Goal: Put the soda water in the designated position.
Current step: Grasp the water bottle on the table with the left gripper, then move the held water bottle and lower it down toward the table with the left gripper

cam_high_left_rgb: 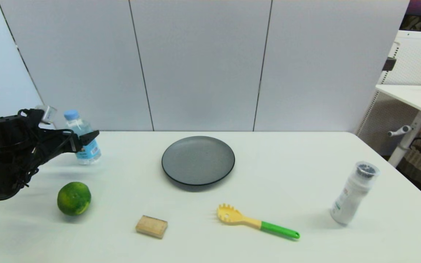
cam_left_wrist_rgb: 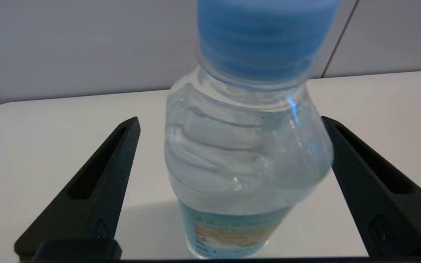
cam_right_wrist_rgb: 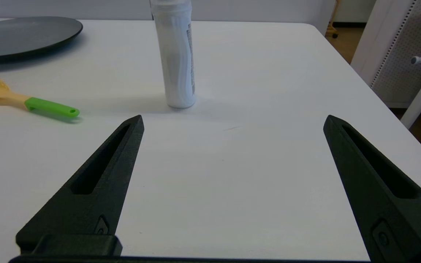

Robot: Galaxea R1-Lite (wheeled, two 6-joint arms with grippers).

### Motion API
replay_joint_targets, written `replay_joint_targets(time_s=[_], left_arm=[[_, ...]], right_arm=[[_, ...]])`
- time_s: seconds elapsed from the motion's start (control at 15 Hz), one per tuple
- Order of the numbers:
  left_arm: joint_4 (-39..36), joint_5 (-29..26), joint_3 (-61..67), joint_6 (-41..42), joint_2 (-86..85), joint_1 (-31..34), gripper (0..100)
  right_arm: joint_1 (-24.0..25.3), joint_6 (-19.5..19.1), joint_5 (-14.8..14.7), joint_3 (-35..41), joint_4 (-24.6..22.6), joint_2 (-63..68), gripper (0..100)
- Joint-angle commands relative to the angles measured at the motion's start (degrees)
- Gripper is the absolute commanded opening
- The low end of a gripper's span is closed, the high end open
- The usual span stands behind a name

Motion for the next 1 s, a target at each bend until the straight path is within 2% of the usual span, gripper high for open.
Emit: replay_joint_targets(time_s=[0.07, 0.13, 0.2, 0.73, 1.0], left_arm=[[-0.4, -0.2, -2.0, -0.3, 1.3, 0.0, 100], [-0.4, -0.2, -2.0, -0.3, 1.3, 0.0, 100], [-0.3, -0.2, -2.0, -0.3, 1.3, 0.0, 0], [-0.5, -0.2, -2.0, -0.1, 0.4, 0.0, 0], [0.7, -0.2, -2.9, -0.9, -6.4, -1.5, 0]], right_arm=[[0.0, 0.0, 0.0, 0.0, 0.0, 0.1, 100], [0.0, 0.0, 0.0, -0.1, 0.0, 0.1, 100], [0.0, 0.0, 0.0, 0.0, 0.0, 0.1, 100], [0.0, 0.0, 0.0, 0.0, 0.0, 0.1, 100], [0.0, 0.0, 0.0, -0.1, 0.0, 0.1, 100]])
